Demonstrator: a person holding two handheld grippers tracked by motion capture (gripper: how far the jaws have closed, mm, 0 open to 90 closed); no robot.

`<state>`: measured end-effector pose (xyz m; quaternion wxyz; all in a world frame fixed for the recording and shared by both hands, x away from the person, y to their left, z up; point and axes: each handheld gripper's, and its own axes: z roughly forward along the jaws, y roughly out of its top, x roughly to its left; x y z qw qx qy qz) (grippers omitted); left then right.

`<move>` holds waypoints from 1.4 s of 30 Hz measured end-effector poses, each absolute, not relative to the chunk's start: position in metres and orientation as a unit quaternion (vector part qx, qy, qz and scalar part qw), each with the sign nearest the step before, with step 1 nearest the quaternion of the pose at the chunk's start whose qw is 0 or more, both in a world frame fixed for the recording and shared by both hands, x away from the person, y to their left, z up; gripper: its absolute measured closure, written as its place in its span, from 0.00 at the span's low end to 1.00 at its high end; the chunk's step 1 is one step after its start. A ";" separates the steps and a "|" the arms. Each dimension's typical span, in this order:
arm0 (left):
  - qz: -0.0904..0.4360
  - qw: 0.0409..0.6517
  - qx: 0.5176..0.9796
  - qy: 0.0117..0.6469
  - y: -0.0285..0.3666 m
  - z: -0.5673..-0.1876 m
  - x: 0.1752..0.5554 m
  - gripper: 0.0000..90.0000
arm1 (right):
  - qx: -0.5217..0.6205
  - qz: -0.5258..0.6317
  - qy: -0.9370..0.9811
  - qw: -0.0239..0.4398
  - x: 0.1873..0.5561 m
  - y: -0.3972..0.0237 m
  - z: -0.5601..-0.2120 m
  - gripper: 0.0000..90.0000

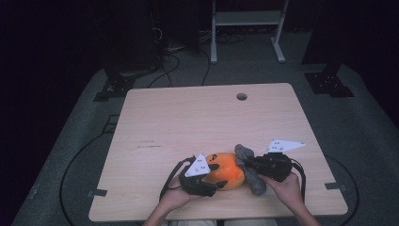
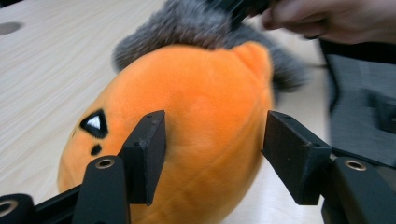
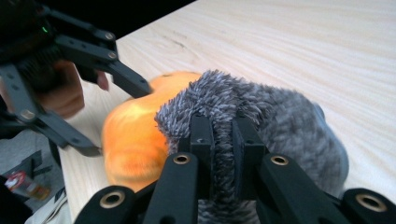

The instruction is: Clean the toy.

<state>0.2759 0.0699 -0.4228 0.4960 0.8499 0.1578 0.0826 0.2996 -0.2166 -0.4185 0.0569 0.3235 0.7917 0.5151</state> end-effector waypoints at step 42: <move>0.108 0.474 0.854 0.183 0.043 -0.414 0.293 0.58 | 0.340 0.522 0.778 0.083 0.293 -0.270 -0.421 0.89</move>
